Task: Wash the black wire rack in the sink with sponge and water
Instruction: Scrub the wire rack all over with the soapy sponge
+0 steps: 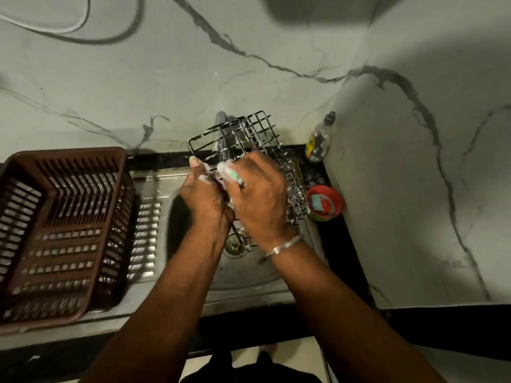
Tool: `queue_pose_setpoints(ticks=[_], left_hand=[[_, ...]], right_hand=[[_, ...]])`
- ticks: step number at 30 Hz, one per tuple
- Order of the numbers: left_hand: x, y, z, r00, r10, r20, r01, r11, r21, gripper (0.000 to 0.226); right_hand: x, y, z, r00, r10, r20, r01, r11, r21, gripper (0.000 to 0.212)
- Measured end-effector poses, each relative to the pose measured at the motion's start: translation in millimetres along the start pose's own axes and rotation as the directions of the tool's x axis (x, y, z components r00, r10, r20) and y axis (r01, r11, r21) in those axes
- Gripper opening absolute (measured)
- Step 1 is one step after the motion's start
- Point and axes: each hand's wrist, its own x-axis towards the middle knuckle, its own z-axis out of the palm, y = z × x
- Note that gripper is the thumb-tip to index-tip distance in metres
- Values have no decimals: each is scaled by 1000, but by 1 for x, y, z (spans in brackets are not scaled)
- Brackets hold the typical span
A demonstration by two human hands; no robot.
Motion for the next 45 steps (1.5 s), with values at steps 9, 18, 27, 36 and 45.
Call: queue_pose_setpoints(ticks=[9, 18, 27, 36, 45], left_hand=[[-9, -12, -4, 992, 79, 94, -80, 997, 9, 35], [-6, -9, -9, 992, 77, 100, -84, 994, 64, 31], [-9, -6, -10, 977, 158, 146, -183, 967, 176, 32], [-9, -12, -16, 942, 227, 247, -283, 932, 225, 29], [-10, -5, -15, 887, 297, 353, -411, 857, 310, 31]], right_hand=[[37, -9, 6, 988, 8, -153, 1, 998, 58, 11], [34, 3, 4, 983, -133, -127, 137, 990, 23, 4], [33, 15, -3, 988, -50, -143, 57, 997, 46, 4], [49, 5, 7, 973, -218, 77, 230, 941, -246, 8], [48, 11, 6, 979, -177, 98, 195, 954, -226, 8]])
